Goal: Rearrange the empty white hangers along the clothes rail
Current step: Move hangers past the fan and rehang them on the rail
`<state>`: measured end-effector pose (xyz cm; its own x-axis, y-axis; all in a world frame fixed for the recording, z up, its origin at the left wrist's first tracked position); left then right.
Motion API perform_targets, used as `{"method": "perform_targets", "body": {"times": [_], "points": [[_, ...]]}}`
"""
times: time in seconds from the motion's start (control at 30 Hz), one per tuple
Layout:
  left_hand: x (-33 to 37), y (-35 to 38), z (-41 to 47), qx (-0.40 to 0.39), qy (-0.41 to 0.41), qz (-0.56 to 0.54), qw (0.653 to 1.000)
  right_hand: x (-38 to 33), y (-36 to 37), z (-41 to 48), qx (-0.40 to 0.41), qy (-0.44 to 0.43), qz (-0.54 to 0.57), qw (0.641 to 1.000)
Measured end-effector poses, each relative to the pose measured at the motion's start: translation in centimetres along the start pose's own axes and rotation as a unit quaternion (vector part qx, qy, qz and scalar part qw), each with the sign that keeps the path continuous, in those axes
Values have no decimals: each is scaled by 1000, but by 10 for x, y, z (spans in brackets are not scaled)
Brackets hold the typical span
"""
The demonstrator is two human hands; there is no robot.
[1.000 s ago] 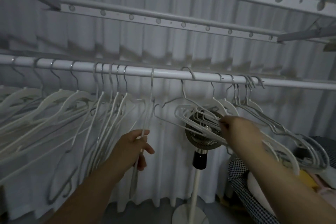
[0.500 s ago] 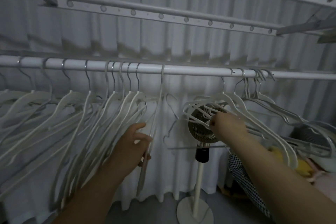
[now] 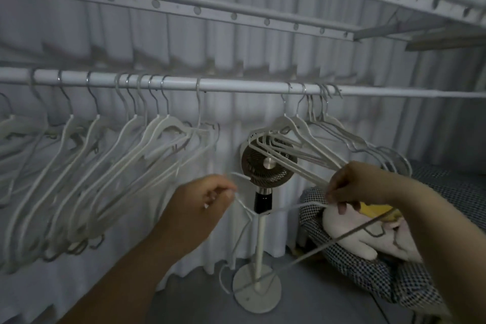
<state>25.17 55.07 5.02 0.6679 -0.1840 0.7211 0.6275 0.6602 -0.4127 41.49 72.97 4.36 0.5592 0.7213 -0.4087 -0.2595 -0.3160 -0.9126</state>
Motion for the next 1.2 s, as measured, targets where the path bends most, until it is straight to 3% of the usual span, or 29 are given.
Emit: {"method": "perform_targets", "body": {"times": [0.13, 0.3, 0.43, 0.63, 0.93, 1.2], "points": [[-8, 38, -14, -22, -48, 18, 998, 21, -23, -44, -9, -26, 82, 996], [-2, 57, -34, 73, -89, 89, 989, 47, -35, -84, -11, -65, 221, 973], [-3, 102, -50, -76, -143, 96, 982, 63, -32, -97, -29, -80, 268, 960], [-5, 87, -68, -73, -233, 95, 965, 81, -24, -84, 38, -49, 222, 973], [-18, 38, -99, -92, -374, 5, 923, 41, -25, -29, 216, -38, 229, 948], [-43, 8, -67, 47, -377, -131, 916, -12, 0, 14, 236, -6, 47, 971]]}}
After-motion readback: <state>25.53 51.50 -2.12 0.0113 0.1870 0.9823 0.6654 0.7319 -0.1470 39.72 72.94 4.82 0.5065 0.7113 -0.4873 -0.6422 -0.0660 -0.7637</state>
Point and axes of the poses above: each hand's wrist, its own z-axis towards the middle knuckle, its own y-axis out of the palm, x = y × z, the point moved 10 cm from there along z, towards the middle knuckle, and after that the axes turned 4 degrees about -y, right-handed, at the moved point
